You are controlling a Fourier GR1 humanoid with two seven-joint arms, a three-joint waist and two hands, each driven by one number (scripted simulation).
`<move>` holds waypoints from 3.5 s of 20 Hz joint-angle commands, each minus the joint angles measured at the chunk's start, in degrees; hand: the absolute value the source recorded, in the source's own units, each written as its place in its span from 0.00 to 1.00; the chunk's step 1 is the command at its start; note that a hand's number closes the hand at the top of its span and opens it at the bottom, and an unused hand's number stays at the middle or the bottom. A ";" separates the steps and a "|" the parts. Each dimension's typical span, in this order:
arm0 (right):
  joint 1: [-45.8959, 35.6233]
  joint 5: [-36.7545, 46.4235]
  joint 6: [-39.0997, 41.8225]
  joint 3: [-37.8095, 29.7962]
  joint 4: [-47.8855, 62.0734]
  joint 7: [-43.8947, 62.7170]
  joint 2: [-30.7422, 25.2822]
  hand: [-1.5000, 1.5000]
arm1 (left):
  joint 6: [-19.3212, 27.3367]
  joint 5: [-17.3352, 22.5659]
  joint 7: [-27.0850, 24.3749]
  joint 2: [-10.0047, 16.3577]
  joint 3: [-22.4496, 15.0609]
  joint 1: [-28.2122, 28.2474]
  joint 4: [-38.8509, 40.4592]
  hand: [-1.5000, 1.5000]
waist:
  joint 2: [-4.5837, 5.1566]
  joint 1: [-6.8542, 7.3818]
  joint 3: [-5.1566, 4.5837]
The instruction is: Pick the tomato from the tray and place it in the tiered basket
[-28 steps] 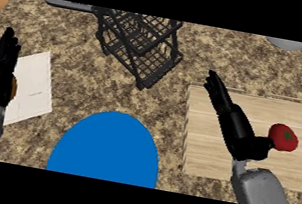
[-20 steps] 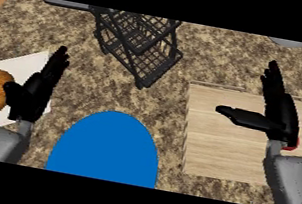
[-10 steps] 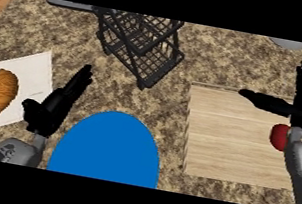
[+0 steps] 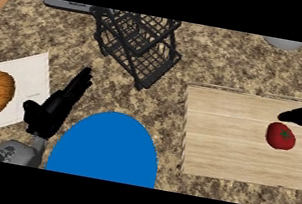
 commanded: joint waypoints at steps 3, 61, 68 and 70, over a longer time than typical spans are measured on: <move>-4.19 -1.40 21.04 7.64 -8.54 18.63 -7.74 0.00 | 0.23 -0.85 -0.80 -0.59 -0.30 0.11 1.14 0.50 | -0.20 -0.33 0.12; 11.69 23.77 13.48 -4.73 -2.87 11.08 13.32 1.00 | -7.39 -9.13 -1.41 -8.07 6.58 1.48 1.45 0.50 | 0.77 0.90 0.62; 10.94 29.97 9.85 -5.85 1.34 6.97 18.32 1.00 | -10.46 -8.42 2.83 -5.99 10.84 -0.93 -0.94 0.50 | 0.75 1.02 0.63; 12.91 31.26 12.96 -5.88 -6.02 13.57 18.82 1.00 | -8.47 -10.30 0.50 -8.10 10.19 0.92 -0.62 0.50 | 0.70 0.86 0.62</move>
